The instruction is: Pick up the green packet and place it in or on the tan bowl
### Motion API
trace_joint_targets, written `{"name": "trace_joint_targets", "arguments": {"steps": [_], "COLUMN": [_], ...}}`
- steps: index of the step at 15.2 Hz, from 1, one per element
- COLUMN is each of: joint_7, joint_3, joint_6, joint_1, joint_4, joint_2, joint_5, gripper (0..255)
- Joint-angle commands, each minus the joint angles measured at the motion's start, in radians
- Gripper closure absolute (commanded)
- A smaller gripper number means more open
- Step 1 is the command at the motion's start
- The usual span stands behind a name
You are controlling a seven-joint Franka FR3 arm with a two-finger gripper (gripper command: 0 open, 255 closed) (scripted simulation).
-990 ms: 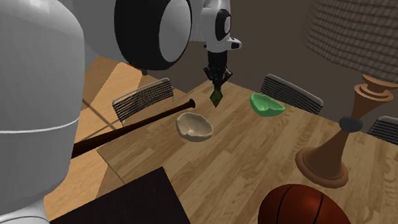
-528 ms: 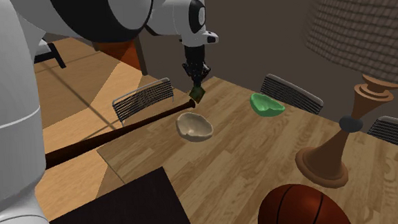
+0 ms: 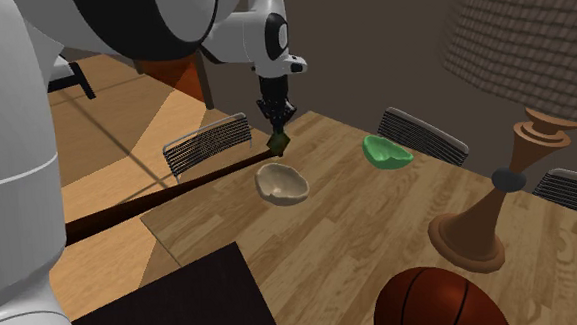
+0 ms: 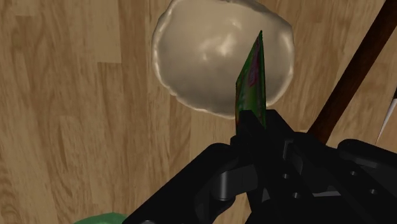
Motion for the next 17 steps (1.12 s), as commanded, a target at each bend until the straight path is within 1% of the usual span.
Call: {"name": "trace_joint_targets", "arguments": {"steps": [1, 16, 17], "joint_7": [0.006, 0.041, 0.041], "joint_3": [-0.003, -0.031, -0.031], "joint_6": [0.022, 0.175, 0.175], "joint_1": [0.003, 0.021, 0.021], "joint_4": [-0.008, -0.048, -0.048], "joint_2": [0.015, 0.133, 0.133], "joint_5": [-0.006, -0.056, -0.056], "gripper": [255, 255, 255]}}
